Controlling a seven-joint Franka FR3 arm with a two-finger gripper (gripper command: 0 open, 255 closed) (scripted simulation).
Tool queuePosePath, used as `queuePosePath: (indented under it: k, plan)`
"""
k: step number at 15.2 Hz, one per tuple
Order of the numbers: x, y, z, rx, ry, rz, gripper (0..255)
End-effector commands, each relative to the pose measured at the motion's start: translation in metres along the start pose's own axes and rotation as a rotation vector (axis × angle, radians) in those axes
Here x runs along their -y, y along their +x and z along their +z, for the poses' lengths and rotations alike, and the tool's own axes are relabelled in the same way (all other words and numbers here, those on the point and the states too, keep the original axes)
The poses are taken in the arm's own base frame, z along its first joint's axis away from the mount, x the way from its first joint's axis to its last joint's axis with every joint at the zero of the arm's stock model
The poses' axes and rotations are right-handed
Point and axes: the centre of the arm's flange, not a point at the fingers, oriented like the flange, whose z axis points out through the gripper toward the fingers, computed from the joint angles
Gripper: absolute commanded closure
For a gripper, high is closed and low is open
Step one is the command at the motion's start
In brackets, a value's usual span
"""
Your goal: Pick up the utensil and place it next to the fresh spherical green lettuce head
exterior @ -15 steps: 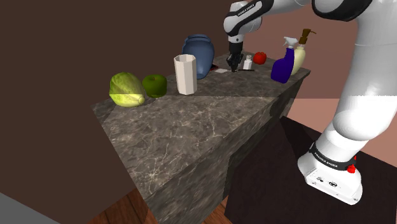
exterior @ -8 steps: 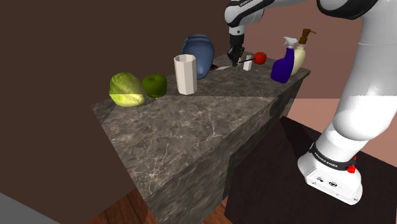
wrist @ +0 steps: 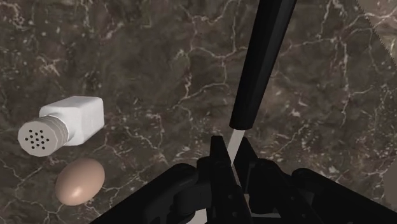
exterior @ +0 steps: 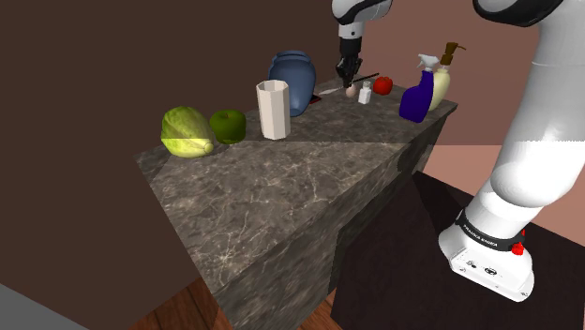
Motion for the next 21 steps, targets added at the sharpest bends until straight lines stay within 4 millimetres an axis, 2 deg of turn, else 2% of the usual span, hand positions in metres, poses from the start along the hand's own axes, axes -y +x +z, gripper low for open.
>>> queuePosePath:
  k: [1,19,21]
  plan:
    - [0.0,-0.001,-0.01,0.0,0.0,0.0,255]
    - [0.0,-0.007,-0.103,0.0,0.0,0.0,255]
    - [0.026,-0.013,-0.103,0.0,0.0,0.0,255]
